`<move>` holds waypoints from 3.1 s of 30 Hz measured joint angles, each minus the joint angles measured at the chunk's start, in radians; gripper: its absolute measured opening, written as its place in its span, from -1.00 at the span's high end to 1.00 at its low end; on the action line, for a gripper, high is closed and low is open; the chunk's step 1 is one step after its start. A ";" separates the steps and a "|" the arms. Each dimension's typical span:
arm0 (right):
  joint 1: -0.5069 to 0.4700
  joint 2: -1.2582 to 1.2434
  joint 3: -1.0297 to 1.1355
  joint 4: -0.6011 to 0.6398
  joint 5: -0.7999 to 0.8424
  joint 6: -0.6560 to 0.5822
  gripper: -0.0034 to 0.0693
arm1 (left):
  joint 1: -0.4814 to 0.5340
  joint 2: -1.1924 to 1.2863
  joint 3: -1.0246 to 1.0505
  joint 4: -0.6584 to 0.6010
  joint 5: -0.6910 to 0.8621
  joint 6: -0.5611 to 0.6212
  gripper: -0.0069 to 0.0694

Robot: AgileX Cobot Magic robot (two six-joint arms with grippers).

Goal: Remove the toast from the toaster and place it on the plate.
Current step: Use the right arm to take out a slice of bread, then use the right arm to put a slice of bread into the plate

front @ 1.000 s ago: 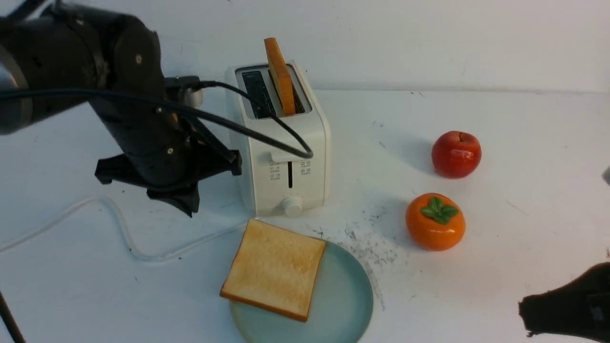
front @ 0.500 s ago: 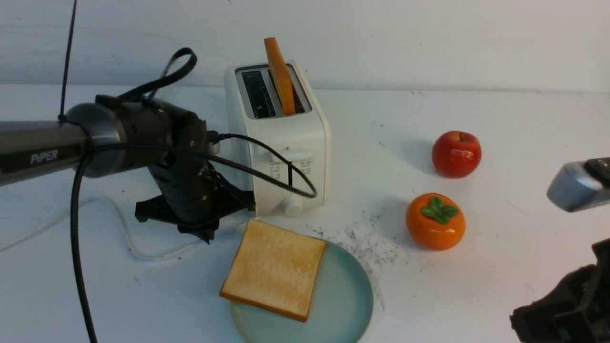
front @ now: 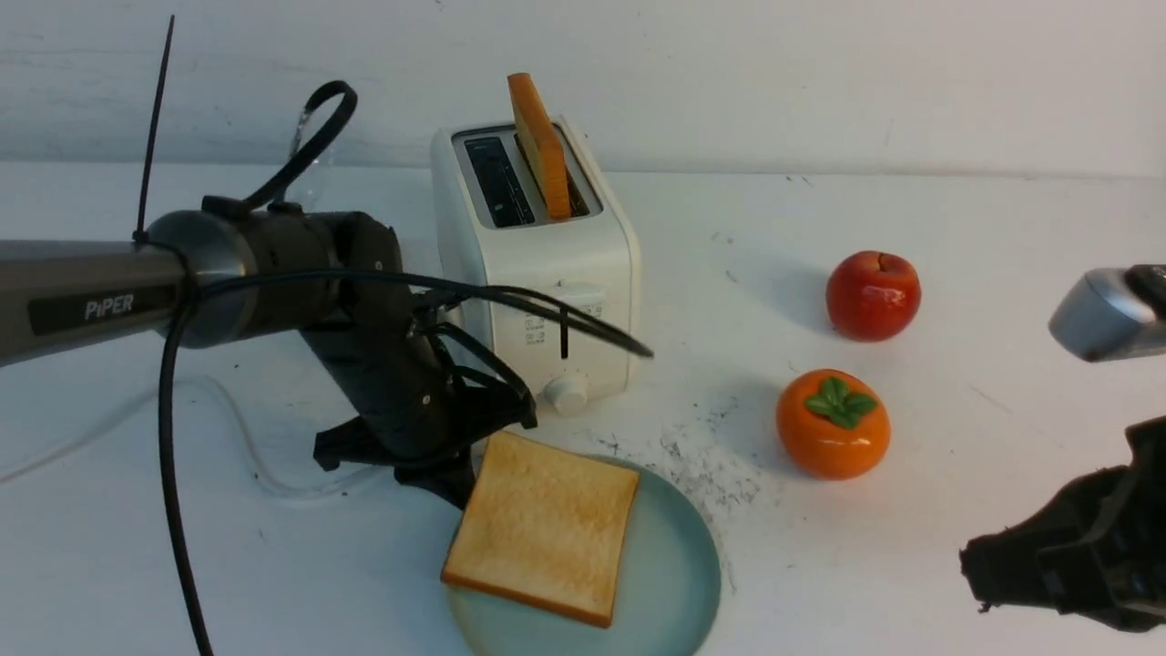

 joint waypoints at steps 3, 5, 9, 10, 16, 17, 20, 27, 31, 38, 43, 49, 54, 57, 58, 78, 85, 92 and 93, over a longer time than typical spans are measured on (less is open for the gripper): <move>0.000 0.000 0.000 0.001 -0.005 0.000 0.90 | -0.018 0.002 0.000 -0.021 0.022 0.037 0.86; 0.000 0.000 0.000 0.000 -0.006 0.000 0.89 | -0.027 0.003 0.000 -0.022 0.038 0.043 0.86; 0.000 0.000 0.000 0.001 -0.007 0.000 0.89 | -0.035 -0.001 -0.003 -0.019 0.103 0.081 0.86; 0.000 0.000 0.000 0.002 -0.007 0.000 0.89 | -0.035 -0.006 -0.006 -0.015 0.118 0.088 0.86; 0.000 0.002 -0.053 -0.004 -0.007 0.000 0.89 | -0.013 -0.145 -0.115 0.112 0.231 0.096 0.85; 0.000 0.005 -0.068 -0.004 -0.007 0.000 0.89 | -0.004 -0.171 -0.141 0.134 0.244 0.093 0.85; 0.000 0.034 -0.140 -0.004 0.001 0.000 0.88 | 0.052 -0.271 -0.203 0.197 0.301 0.093 0.85; 0.068 0.192 -0.275 -0.010 0.025 0.000 0.88 | 0.264 -0.390 -0.222 0.215 0.431 0.100 0.85; 0.171 0.335 -0.398 -0.078 0.027 0.031 0.88 | 0.407 -0.395 -0.217 0.180 0.457 0.121 0.85; 0.323 0.681 -0.829 -0.413 -0.031 0.234 0.85 | 0.573 -0.395 -0.144 -0.066 0.461 0.270 0.85; 0.353 0.858 -1.069 -0.531 -0.107 0.275 0.60 | 0.578 -0.395 -0.129 -0.107 0.462 0.295 0.85; 0.359 1.035 -1.272 -0.563 -0.223 0.287 -0.09 | 0.579 -0.395 -0.129 -0.116 0.461 0.299 0.85; 0.356 1.138 -1.291 -0.693 -0.370 0.424 -0.43 | 0.580 -0.395 -0.129 -0.129 0.461 0.299 0.85; 0.341 1.181 -1.291 -0.780 -0.424 0.539 -0.44 | 0.580 -0.395 -0.128 -0.137 0.461 0.299 0.85; 0.339 1.195 -1.291 -0.804 -0.433 0.571 -0.43 | 0.580 -0.395 -0.128 -0.141 0.461 0.299 0.85; 0.320 1.284 -1.292 -0.939 -0.473 0.780 0.56 | 0.581 -0.395 -0.128 -0.158 0.461 0.299 0.83; 0.321 1.144 -1.292 -0.920 -0.415 0.780 0.56 | 0.581 -0.395 -0.128 -0.158 0.461 0.299 0.82; 0.355 0.785 -1.297 -0.827 0.076 0.549 0.56 | 0.581 -0.395 -0.128 -0.158 0.460 0.300 0.81; 0.357 0.775 -1.297 -0.823 0.110 0.541 0.56 | 0.581 -0.395 -0.128 -0.158 0.460 0.300 0.81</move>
